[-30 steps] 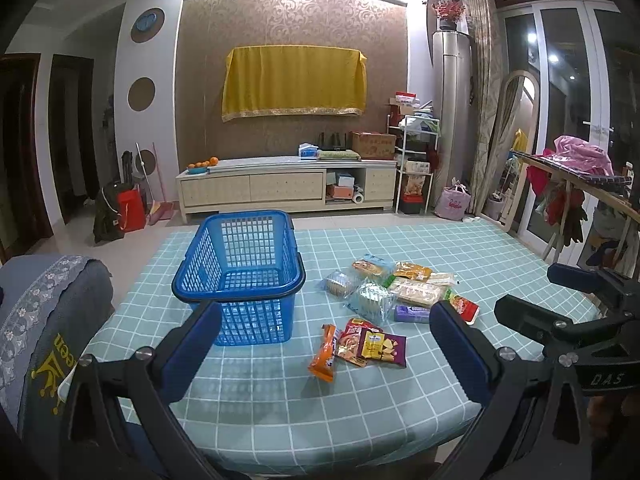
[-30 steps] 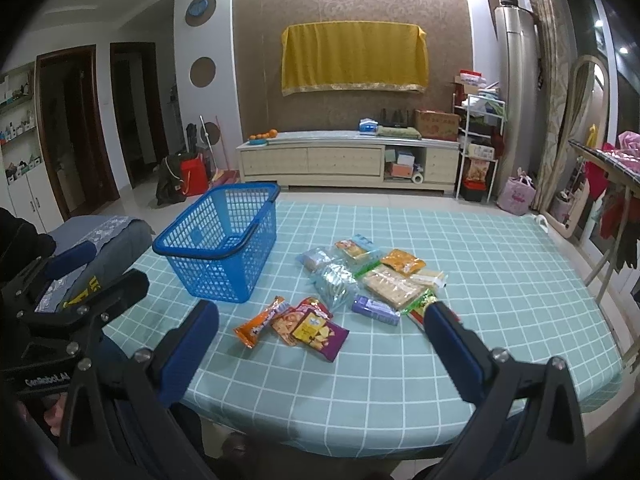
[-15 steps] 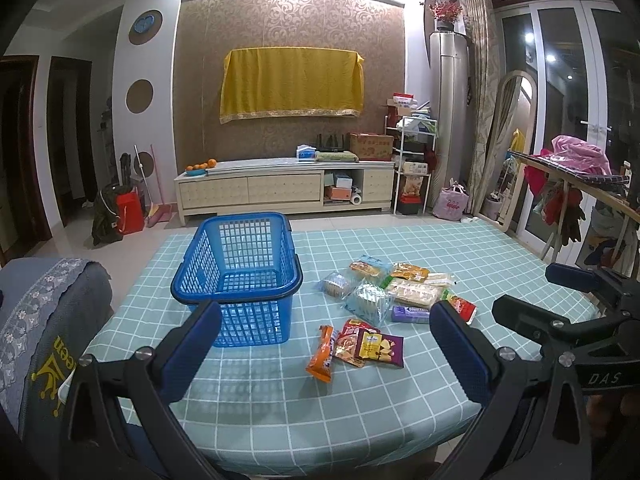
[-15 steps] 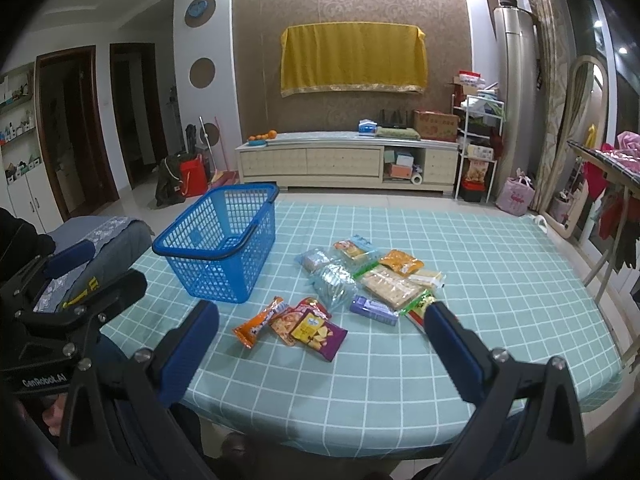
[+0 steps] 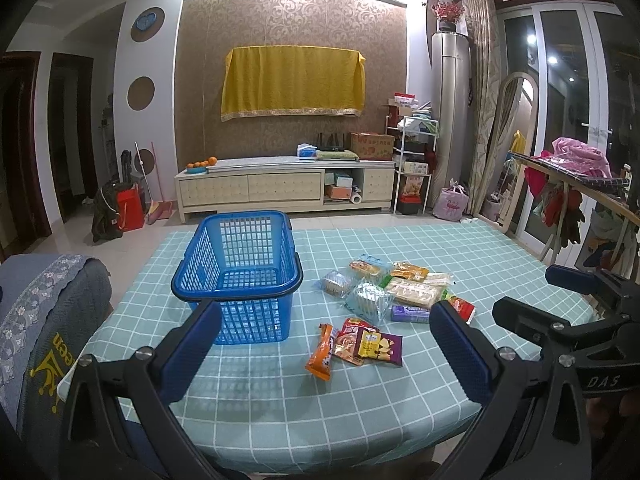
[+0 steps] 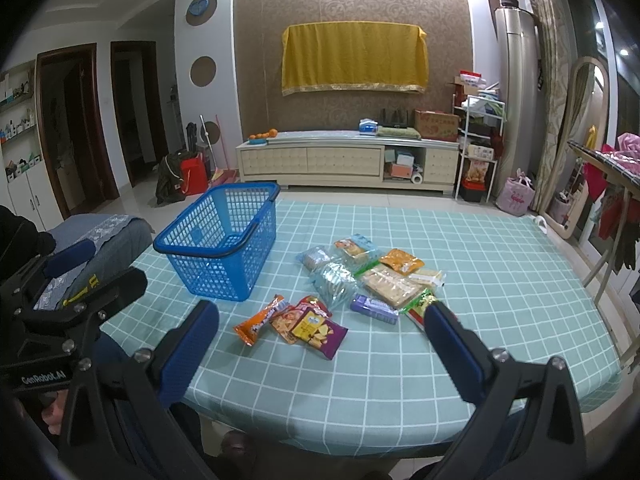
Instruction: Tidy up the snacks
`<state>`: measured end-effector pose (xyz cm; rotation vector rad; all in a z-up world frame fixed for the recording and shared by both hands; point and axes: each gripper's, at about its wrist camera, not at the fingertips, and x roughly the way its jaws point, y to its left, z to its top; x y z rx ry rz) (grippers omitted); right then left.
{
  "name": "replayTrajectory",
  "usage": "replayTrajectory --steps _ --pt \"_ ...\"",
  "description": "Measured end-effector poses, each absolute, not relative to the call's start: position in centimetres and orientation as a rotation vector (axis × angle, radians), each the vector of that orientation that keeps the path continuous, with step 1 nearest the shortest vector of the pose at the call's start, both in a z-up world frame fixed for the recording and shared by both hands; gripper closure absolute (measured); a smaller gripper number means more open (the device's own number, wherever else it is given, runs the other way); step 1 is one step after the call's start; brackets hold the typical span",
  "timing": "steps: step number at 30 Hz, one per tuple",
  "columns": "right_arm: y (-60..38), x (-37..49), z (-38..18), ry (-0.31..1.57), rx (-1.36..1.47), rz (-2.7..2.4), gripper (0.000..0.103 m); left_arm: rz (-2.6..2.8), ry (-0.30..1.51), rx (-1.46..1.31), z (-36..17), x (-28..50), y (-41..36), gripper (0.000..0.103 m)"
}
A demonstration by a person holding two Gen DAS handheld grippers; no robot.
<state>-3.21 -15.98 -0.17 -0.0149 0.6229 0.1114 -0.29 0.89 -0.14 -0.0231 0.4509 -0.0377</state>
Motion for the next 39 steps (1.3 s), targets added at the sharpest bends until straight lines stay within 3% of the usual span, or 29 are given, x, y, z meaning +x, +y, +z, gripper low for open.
replayTrajectory --steps 39 --pt "-16.8 -1.7 0.6 0.645 -0.021 0.134 0.000 -0.065 0.491 -0.022 0.9 1.4 1.0 0.000"
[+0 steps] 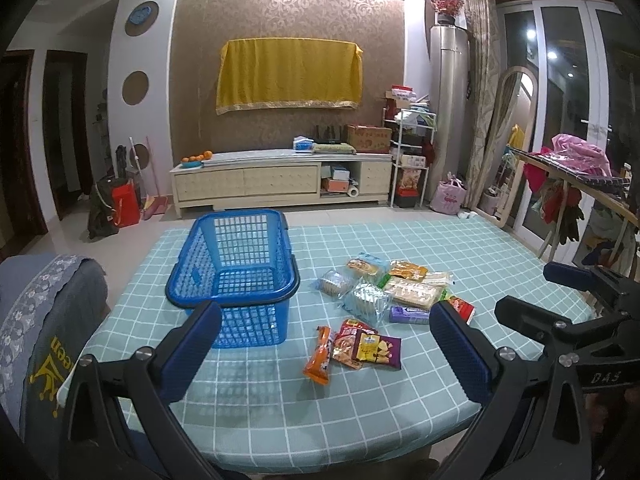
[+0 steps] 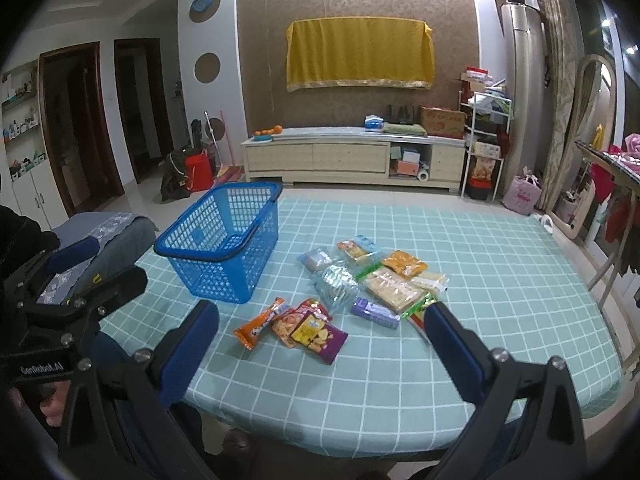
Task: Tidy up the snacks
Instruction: 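Reach the left tool down to the clear bag of bread and close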
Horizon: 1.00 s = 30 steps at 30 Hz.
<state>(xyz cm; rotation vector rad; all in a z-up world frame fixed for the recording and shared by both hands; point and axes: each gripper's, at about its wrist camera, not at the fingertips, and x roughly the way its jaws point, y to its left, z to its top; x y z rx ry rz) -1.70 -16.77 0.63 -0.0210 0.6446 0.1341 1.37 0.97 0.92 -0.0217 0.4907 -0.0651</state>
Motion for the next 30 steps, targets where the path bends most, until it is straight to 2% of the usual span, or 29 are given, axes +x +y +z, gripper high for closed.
replayTrajectory --steps 11,20,30 --pt "-18.5 2.2 -1.6 0.735 -0.004 0.163 0.000 -0.155 0.635 0.024 -0.8 6.8 -0.7 0.000" --pt "-22.0 6.4 -1.9 0.785 0.018 0.124 0.000 -0.198 0.694 0.026 -0.1 12.6 -3.3 0.000" --pt "-27.0 12.1 -3.2 0.849 0.019 0.077 0.000 -0.201 0.833 -0.002 -2.6 19.9 -6.6 0.000"
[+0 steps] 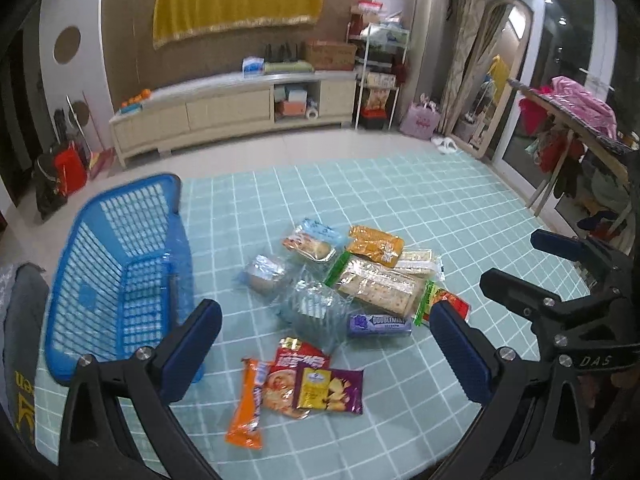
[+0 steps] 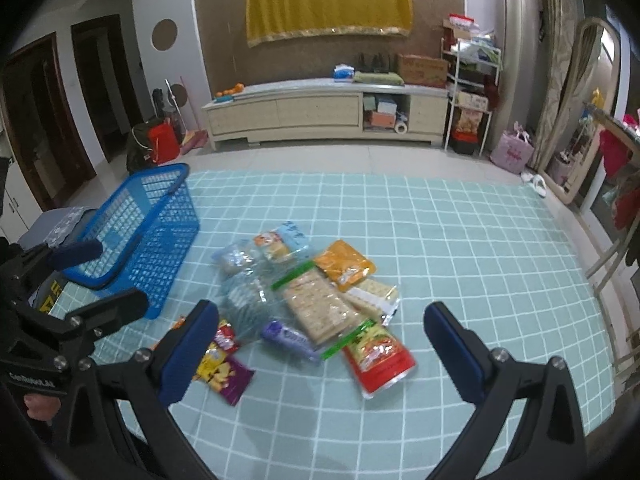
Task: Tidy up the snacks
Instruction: 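Reach the left tool down to the clear bag of bread and close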
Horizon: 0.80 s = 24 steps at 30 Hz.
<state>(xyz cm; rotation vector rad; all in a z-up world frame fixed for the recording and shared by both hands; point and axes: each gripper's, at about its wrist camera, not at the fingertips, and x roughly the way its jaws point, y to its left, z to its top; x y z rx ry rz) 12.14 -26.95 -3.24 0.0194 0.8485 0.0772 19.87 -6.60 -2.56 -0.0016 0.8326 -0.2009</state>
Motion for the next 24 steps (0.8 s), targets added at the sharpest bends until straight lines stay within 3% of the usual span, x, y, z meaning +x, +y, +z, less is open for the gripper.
replayTrajectory --steps 10,24 --pt "-30.6 17.9 -7.9 0.980 0.078 0.071 0.000 -0.119 1.002 -0.026 -6.8 26.4 -9.3 0.000" --pt "-31.5 21.8 -13.6 1.093 0.077 0.097 0.000 0.045 1.228 -0.139 -15.2 32.3 -7.1 0.000"
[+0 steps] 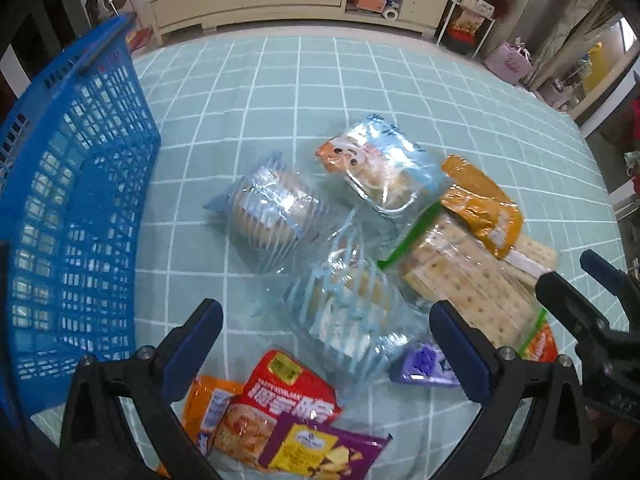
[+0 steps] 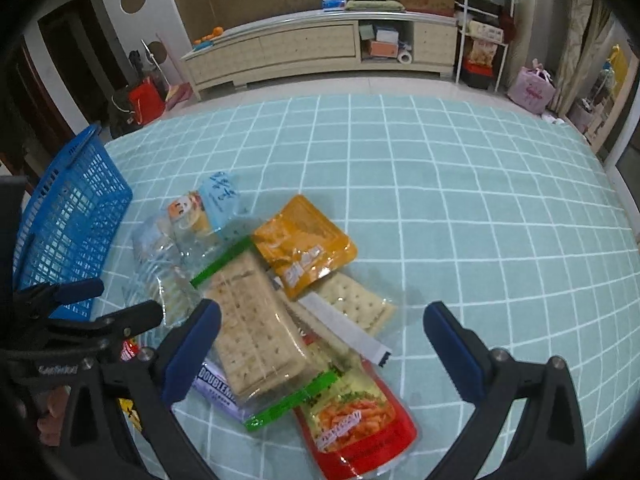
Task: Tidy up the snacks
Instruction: 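Reach the left tool down to the clear bag of bread and close, then carry the clear bread bag into the blue basket and open the left tool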
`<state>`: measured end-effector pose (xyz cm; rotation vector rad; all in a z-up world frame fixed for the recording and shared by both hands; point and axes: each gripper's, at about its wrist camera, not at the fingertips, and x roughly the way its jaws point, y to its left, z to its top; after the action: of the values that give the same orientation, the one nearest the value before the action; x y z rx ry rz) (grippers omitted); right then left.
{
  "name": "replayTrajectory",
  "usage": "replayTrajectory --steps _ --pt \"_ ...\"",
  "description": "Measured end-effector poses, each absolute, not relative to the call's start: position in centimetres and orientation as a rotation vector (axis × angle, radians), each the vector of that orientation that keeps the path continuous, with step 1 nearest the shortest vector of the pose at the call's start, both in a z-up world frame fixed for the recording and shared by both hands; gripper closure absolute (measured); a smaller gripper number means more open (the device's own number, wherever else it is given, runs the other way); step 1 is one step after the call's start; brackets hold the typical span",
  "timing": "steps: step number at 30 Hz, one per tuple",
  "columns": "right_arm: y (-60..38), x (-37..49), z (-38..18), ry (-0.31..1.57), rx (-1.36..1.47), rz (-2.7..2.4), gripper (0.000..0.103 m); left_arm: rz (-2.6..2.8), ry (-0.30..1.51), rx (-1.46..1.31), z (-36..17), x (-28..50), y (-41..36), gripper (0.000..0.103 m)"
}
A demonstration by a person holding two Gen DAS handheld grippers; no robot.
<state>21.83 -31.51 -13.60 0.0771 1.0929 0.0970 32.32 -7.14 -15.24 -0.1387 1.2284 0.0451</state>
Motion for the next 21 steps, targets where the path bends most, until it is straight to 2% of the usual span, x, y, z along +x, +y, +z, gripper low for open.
replayTrajectory --steps 1,3,4,6,9,16,21 --pt "-31.5 21.9 -13.7 1.096 0.078 0.096 0.000 0.046 1.235 -0.135 -15.5 32.7 -7.2 0.002" --pt "-31.7 22.0 -14.2 1.103 0.078 0.092 0.000 0.050 1.247 -0.125 -16.2 33.3 -7.2 0.013" --pt "-31.8 22.1 -14.3 1.108 0.080 0.091 0.000 0.040 1.254 -0.136 -16.4 33.5 -7.3 0.016" --pt "-31.9 22.2 -14.5 1.116 0.081 0.092 0.000 0.014 1.263 -0.163 -17.0 33.5 -7.3 0.028" --pt "-31.9 22.2 -14.7 1.120 0.071 0.103 0.000 0.004 1.258 -0.142 -16.8 33.0 -7.8 0.035" --pt "-31.0 22.5 -14.6 1.134 0.048 0.164 0.000 -0.061 1.228 -0.174 -17.0 30.6 -7.5 0.040" --pt "-30.0 23.0 -14.0 1.139 0.054 0.220 0.004 -0.088 1.149 -0.143 -14.8 29.3 -6.7 0.041"
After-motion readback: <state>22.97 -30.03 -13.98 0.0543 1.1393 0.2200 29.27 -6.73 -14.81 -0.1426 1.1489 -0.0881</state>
